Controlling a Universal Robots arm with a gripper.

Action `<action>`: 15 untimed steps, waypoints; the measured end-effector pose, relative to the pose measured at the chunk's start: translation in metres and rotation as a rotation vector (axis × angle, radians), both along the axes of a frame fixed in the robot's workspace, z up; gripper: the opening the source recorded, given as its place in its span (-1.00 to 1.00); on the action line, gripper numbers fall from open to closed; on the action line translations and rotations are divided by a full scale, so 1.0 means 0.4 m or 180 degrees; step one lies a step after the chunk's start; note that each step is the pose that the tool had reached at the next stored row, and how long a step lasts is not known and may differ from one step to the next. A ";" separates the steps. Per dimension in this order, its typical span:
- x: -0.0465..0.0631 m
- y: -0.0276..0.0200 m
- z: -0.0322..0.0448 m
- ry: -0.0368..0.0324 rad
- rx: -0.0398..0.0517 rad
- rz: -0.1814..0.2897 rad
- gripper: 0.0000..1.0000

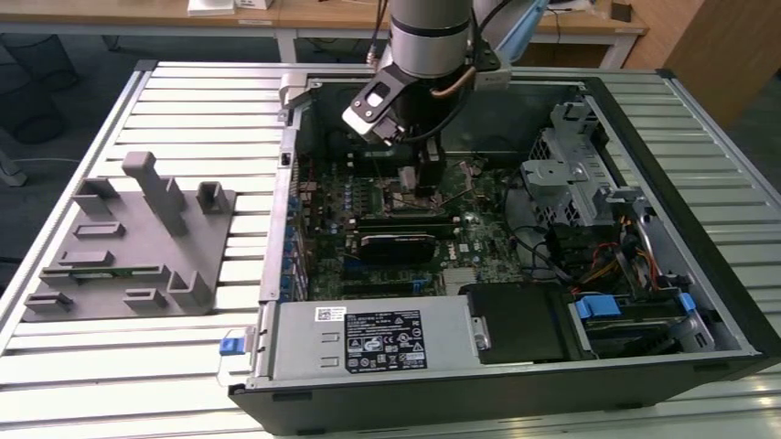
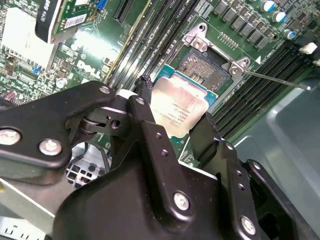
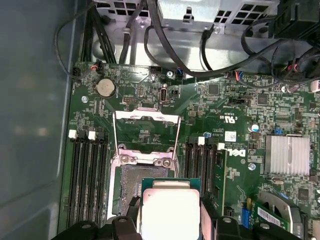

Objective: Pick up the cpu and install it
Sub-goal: 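Place the cpu into insertion slot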

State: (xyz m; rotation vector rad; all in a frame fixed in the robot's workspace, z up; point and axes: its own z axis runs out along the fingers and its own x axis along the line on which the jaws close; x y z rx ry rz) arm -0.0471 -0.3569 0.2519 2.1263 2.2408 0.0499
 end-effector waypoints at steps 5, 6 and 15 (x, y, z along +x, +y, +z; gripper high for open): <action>0.000 0.008 -0.015 0.0000 0.0000 0.0000 0.09; 0.000 0.010 -0.018 0.0000 0.0000 0.0000 0.09; 0.000 0.014 -0.032 0.0000 0.0000 0.0000 0.09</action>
